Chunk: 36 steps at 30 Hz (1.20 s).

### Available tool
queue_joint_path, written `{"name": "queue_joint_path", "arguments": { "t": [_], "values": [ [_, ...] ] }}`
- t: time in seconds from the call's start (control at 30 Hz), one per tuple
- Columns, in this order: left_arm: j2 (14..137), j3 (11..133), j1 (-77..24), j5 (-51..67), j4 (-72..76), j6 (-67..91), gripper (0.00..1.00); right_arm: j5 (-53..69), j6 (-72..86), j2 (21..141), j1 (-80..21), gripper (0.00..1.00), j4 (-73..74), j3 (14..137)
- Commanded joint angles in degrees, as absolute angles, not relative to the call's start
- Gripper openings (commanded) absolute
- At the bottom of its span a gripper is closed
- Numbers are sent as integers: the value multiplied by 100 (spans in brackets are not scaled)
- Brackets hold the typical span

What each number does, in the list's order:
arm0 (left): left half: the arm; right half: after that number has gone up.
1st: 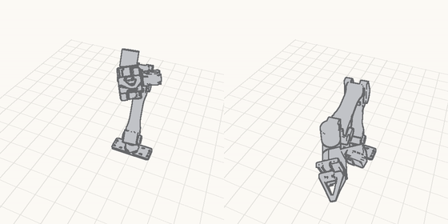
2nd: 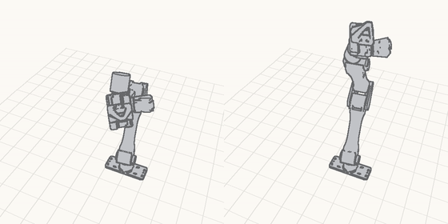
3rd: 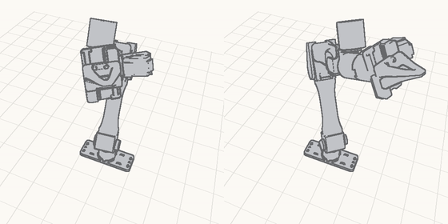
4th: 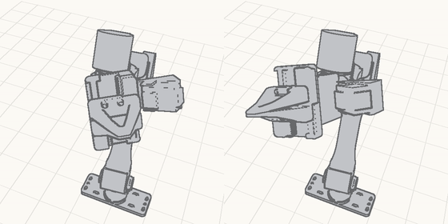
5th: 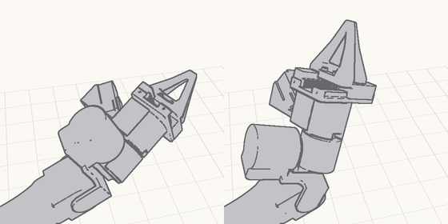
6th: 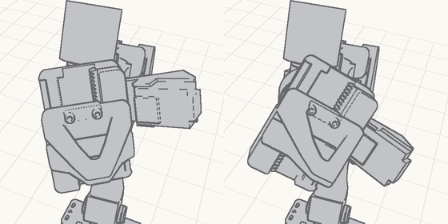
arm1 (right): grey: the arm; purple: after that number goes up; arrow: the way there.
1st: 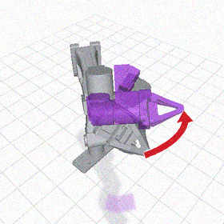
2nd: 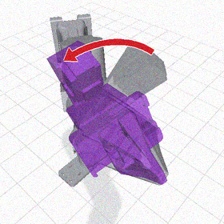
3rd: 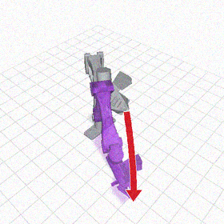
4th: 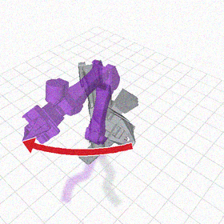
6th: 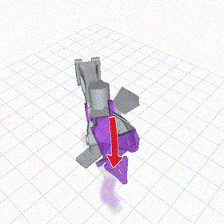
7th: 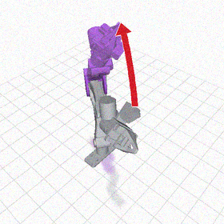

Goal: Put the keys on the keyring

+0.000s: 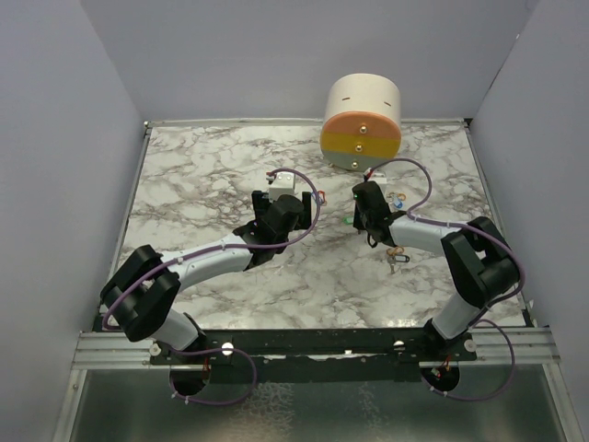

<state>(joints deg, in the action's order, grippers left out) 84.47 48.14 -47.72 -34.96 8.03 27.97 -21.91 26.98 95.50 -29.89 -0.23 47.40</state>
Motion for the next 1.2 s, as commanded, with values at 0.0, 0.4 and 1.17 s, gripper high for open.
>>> {"name": "queue_joint_path", "arguments": {
  "t": [0.0,0.4,1.17],
  "values": [
    [8499,4869,-4746,-3437,818,2825,99,-2365,2741,9659,-2938,17,-251,4769],
    [8569,4902,-4737,-3420,822,2836,99,-2379,2681,9732,-2909,14,-406,4764],
    [9280,5055,-4724,-3298,943,2846,99,-2085,2333,8213,-2900,1,-478,4122]
  ]
}}
